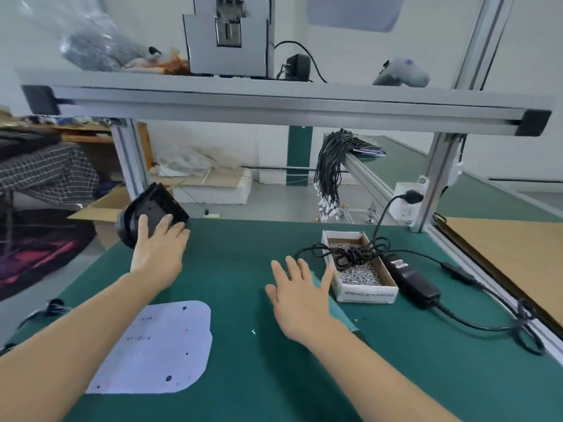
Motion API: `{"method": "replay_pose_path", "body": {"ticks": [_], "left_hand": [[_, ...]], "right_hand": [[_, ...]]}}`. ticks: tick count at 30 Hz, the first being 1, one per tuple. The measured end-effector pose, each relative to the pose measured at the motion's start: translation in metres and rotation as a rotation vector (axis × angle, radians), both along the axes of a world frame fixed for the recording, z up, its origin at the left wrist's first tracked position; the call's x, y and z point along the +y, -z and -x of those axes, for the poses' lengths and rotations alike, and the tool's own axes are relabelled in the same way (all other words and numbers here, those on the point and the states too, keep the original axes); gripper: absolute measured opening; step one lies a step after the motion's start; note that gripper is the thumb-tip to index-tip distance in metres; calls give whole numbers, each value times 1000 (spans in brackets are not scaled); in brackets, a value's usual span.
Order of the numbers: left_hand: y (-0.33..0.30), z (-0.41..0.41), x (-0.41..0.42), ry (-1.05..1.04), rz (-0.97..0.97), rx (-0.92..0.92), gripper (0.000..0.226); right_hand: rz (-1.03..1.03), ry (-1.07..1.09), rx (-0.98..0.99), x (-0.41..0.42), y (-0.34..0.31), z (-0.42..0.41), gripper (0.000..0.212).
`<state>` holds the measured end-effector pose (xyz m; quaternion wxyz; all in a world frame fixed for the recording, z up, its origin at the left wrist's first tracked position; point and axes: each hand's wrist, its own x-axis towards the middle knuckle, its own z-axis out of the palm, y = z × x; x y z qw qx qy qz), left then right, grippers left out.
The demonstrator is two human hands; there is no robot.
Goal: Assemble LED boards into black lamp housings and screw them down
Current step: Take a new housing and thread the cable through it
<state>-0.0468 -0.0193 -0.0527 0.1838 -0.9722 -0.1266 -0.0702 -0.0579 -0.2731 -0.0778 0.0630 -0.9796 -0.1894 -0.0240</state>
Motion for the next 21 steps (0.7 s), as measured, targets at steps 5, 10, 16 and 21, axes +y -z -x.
{"method": "replay_pose_path", "body": {"ticks": [5,10,16,21], "left_hand": [[4,-16,34,-39,-298,165,49],[6,-24,41,-13,-396,175,22],[7,-27,56,32,-450,153,21],[7,-24,49,130,-447,99,22]], "right_hand": [[40,-21,-25,8,3,7,52],[78,-15,-34,3,4,6,53],[84,-29,-18,5,2,6,50],[65,-25,-37,9,-3,8,48]]}}
